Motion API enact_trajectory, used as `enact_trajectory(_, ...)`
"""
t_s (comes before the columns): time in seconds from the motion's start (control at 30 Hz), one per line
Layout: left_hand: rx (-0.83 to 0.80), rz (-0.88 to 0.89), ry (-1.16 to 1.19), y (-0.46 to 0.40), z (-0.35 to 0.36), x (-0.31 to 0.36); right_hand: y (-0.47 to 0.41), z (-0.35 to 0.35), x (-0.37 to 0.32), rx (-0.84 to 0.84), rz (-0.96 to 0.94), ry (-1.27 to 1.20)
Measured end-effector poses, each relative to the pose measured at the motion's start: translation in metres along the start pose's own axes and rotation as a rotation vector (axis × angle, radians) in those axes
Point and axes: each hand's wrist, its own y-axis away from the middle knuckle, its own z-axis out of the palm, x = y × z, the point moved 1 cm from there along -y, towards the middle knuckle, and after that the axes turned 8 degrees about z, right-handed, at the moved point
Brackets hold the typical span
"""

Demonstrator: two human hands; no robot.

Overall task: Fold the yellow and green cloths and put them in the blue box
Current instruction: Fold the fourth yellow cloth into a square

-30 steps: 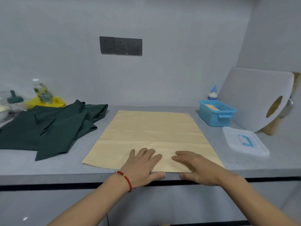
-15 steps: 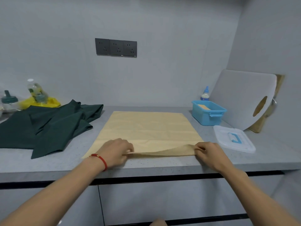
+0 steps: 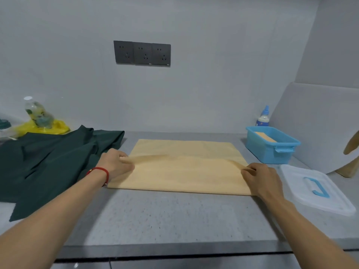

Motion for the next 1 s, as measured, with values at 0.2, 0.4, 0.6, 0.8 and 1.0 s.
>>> enact_trajectory(0.2, 0.111, -0.094, 0.008, -0.041, 0.034, -0.02, -0.041, 0.035, -0.006, 0.105, 0.005, 0.252)
enact_trajectory(0.4, 0.205, -0.097, -0.076, -0.048, 0.048, -0.031, -0.059, 0.041, 0.01, 0.116, 0.077, 0.221)
enact_trajectory(0.6, 0.245, -0.069, -0.197, -0.054, 0.053, -0.034, -0.06, 0.044, 0.007, 0.106, 0.063, 0.112)
enact_trajectory(0.8, 0.301, -0.067, -0.243, -0.058, 0.055, -0.035, -0.064, 0.043, 0.013, 0.096, 0.181, -0.077)
enact_trajectory(1.0, 0.296, -0.084, -0.339, -0.057, 0.052, -0.034, -0.065, 0.046, 0.016, 0.073, 0.124, -0.184)
